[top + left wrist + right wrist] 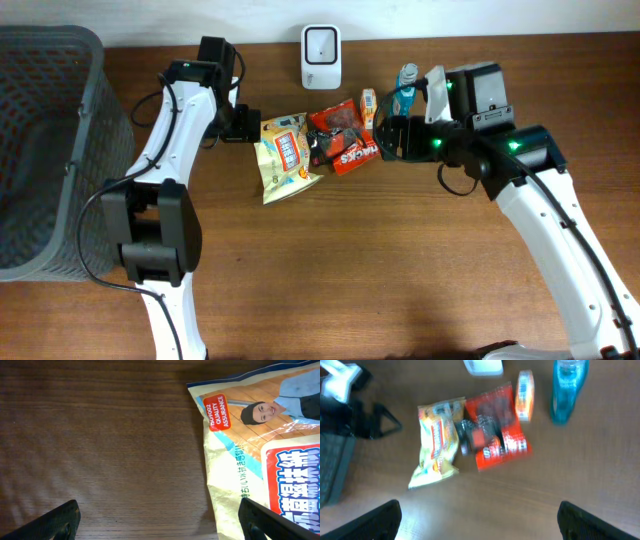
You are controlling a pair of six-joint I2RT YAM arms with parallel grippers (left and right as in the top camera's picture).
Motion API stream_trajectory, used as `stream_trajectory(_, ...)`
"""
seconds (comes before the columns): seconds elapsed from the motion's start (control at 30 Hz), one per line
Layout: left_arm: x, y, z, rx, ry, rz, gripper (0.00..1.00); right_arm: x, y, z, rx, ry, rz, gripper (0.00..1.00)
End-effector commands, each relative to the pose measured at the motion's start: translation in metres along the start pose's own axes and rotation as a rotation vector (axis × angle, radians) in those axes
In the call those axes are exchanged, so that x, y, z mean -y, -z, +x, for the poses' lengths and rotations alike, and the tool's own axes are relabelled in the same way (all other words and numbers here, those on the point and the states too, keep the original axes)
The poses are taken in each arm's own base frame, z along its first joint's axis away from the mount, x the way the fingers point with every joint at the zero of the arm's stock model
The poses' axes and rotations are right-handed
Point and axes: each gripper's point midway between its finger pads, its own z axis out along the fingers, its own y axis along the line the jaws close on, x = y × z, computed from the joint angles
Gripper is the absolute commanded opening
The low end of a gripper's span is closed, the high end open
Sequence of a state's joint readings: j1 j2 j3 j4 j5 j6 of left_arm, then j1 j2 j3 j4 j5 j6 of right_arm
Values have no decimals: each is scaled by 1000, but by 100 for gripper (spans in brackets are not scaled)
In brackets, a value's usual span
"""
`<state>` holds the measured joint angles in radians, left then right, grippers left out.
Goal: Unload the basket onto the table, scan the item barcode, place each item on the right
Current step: 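Lower the right gripper and close it on the small dark bag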
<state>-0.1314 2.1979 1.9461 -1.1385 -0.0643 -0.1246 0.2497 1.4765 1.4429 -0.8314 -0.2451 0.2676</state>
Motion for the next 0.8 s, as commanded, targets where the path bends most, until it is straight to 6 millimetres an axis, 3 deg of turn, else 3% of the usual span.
stream_trajectory(0.0, -3, 2, -5, 13, -1, -7, 99, -19, 1, -22, 81, 204, -40, 99)
stream_trajectory(0.13, -3, 2, -5, 13, -1, -7, 99, -31, -35, -24, 76, 369, -62, 95)
stream_trajectory(0.3, -3, 2, -5, 13, -1, -7, 99, -16, -107, -23, 38, 434, -56, 94)
stream_trajectory(0.4, -3, 2, -5, 13, -1, -7, 99, -10, -141, -24, 42, 465, -57, 93)
stream_trajectory(0.5, -3, 2, -5, 13, -1, -7, 99, -10, -160, -20, 42, 540, -63, 94)
stream_trajectory(0.63, -3, 2, -5, 13, -1, -7, 99, -23, -179, -9, 37, 706, -87, 92)
stream_trajectory(0.77, -3, 2, -5, 13, -1, -7, 99, -18, -197, 2, 3, 727, -81, 91)
